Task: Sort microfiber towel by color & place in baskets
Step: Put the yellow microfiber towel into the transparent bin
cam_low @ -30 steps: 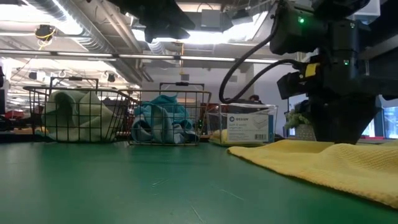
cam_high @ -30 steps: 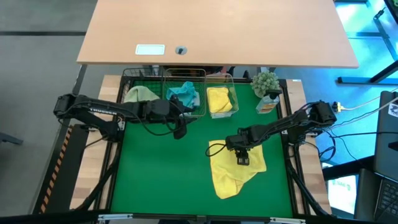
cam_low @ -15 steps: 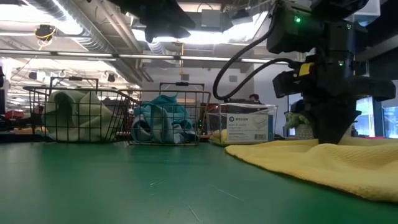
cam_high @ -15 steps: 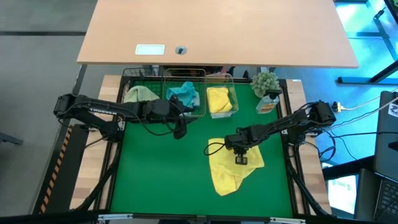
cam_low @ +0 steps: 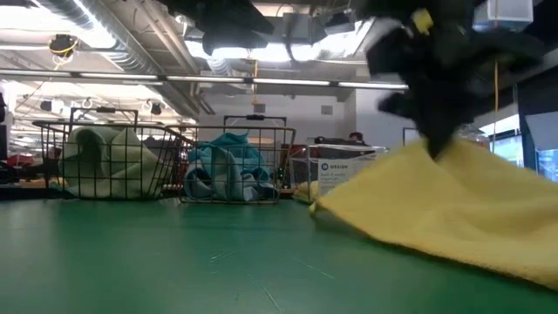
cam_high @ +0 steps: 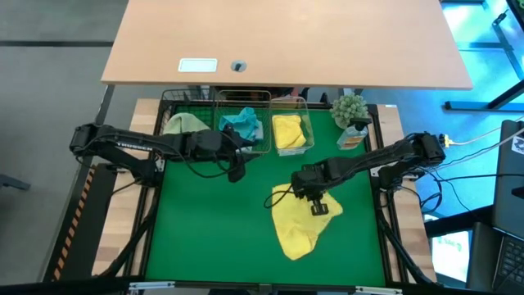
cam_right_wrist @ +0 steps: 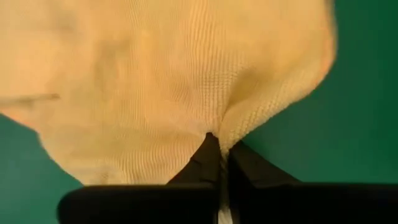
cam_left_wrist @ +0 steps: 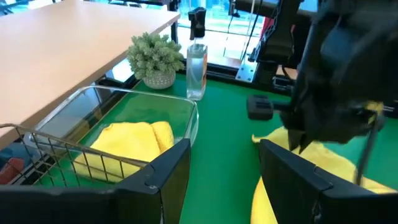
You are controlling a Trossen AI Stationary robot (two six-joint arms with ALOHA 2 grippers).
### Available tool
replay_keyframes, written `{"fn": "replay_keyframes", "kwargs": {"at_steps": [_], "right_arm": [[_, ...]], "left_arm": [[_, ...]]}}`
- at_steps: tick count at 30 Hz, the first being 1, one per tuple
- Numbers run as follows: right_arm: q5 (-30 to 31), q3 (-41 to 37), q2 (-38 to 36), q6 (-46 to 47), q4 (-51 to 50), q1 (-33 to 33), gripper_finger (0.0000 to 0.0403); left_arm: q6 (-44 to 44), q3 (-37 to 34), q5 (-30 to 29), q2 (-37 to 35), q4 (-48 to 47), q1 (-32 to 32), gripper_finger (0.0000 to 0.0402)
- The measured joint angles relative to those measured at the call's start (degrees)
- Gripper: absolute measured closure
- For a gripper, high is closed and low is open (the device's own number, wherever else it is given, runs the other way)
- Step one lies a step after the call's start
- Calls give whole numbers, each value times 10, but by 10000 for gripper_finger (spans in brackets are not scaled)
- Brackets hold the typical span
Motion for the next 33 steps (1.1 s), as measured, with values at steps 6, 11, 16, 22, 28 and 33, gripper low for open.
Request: {"fn": "replay_keyframes", "kwargs": {"at_steps": [6, 11, 16, 22, 28, 33], "right_arm": [[71, 102, -36, -47, -72, -29, 396], [132, 193, -56, -88, -112, -67, 399], [160, 282, -60, -138, -123, -115, 401], [195, 372, -62, -203, -127, -180, 401], [233, 424, -62, -230, -116, -253, 401], [235, 429, -62, -244, -66, -313, 401]], "left_arm": [[27, 0, 0, -23, 0, 0, 218], [29, 0, -1, -37, 5, 0, 218], [29, 0, -1, -37, 8, 0, 218], [29, 0, -1, -37, 8, 0, 218], [29, 0, -1, -37, 8, 0, 218], [29, 0, -1, -37, 8, 0, 218]]}}
